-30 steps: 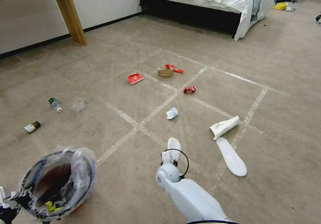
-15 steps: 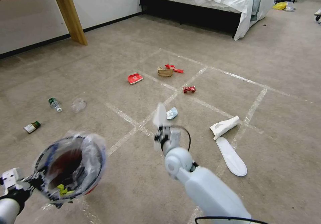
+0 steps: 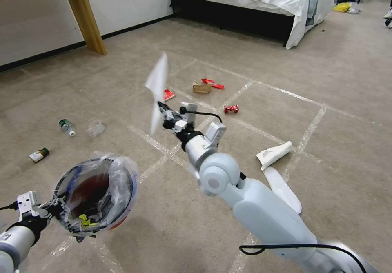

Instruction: Pick up the trash bin and place the garbage on the floor into it.

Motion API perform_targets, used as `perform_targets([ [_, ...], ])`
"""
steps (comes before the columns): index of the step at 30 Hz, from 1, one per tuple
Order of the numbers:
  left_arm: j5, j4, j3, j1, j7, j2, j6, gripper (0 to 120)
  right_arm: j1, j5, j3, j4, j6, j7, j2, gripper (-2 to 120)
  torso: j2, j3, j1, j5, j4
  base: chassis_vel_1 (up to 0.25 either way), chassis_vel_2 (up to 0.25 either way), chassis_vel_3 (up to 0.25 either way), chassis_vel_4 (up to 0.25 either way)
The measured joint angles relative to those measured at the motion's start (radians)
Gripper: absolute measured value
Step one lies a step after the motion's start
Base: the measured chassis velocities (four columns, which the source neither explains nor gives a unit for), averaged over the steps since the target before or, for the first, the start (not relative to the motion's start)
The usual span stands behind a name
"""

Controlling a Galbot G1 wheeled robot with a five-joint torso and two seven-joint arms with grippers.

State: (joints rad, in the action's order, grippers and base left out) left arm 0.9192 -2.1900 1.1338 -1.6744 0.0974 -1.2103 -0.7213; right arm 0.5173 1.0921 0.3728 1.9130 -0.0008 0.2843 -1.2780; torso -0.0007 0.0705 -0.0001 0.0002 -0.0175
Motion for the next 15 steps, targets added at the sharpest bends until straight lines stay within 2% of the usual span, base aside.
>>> perform_targets([
  [4, 0.019, -0.010, -0.001, 0.000, 0.011, 0.008, -0.007, 1, -0.033, 0.042, 0.067, 0.031, 0.019, -0.043, 0.003, 0, 0.000, 0.000, 0.000, 0.0000, 0.0000, 0.000, 0.000, 0.000, 0.000],
  [15, 0.038, -0.031, 0.012, -0.018, 0.014, 0.015, -0.009, 1, -0.057, 0.020, 0.197, 0.091, 0.029, -0.079, 0.045, 0, 0.000, 0.000, 0.000, 0.0000, -0.0001, 0.000, 0.000, 0.000, 0.000],
])
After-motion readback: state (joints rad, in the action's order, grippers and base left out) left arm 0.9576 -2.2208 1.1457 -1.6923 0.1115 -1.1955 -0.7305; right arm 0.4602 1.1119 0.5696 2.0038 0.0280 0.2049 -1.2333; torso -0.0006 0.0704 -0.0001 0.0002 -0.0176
